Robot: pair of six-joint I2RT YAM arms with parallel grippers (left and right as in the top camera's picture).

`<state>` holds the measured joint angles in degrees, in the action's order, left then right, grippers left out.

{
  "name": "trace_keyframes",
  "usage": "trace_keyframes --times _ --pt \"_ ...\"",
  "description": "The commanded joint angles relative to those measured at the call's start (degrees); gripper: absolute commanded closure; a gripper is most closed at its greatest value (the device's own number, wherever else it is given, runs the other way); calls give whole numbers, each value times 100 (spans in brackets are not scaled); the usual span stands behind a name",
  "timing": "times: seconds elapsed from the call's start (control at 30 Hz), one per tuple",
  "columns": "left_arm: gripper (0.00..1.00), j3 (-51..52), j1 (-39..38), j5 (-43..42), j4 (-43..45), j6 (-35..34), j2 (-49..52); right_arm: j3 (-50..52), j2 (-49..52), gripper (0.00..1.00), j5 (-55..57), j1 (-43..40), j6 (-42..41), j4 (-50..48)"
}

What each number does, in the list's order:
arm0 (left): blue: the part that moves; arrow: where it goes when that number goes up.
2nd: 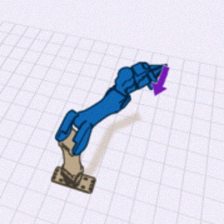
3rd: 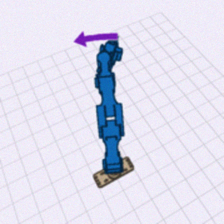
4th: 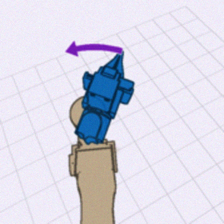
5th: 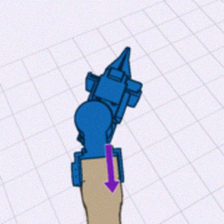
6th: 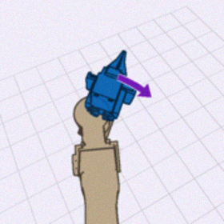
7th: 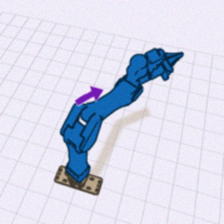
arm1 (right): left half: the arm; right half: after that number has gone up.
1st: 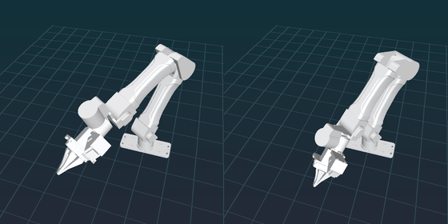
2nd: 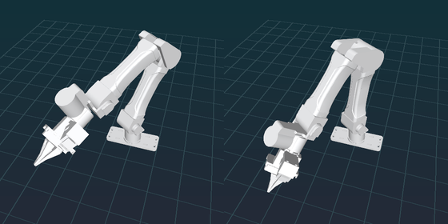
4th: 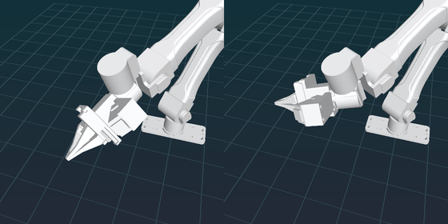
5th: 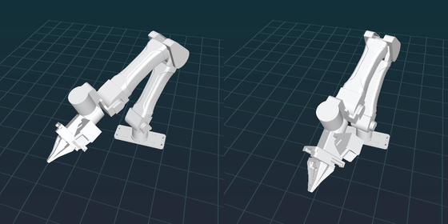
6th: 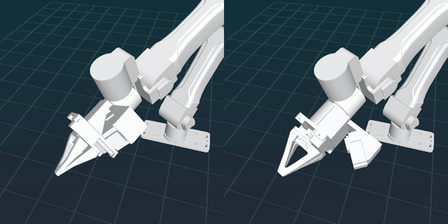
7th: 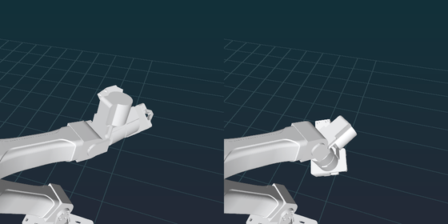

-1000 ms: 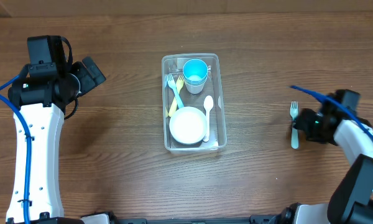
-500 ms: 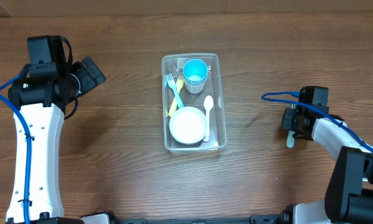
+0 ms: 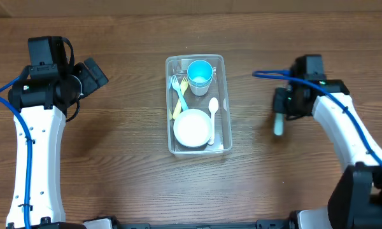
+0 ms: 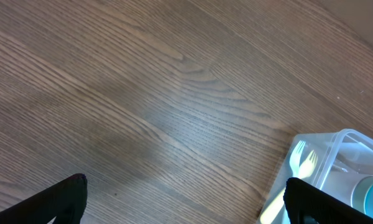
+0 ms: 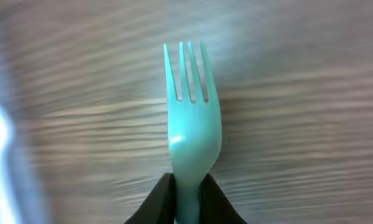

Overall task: Pack container
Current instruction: 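Carry the teal fork into the container beside the spoon, then release the teal fork and hold the right gripper above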

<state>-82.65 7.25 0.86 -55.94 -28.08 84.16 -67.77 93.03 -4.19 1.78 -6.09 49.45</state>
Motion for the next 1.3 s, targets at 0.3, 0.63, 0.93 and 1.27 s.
trace_keyframes --times 0.3,0.63,0.93,1.27 --pt "0 -59 20 -28 4 127 -26 -531 -774 86 -297 2514 -769 -697" --pt "0 -59 20 -28 4 127 -26 -490 -579 51 -190 2522 -767 -741" --pt "0 -59 20 -28 4 127 -26 -501 -879 0 4 2258 -868 -623" --pt "0 -59 20 -28 4 127 -26 -501 -1738 0 459 481 -894 1139"
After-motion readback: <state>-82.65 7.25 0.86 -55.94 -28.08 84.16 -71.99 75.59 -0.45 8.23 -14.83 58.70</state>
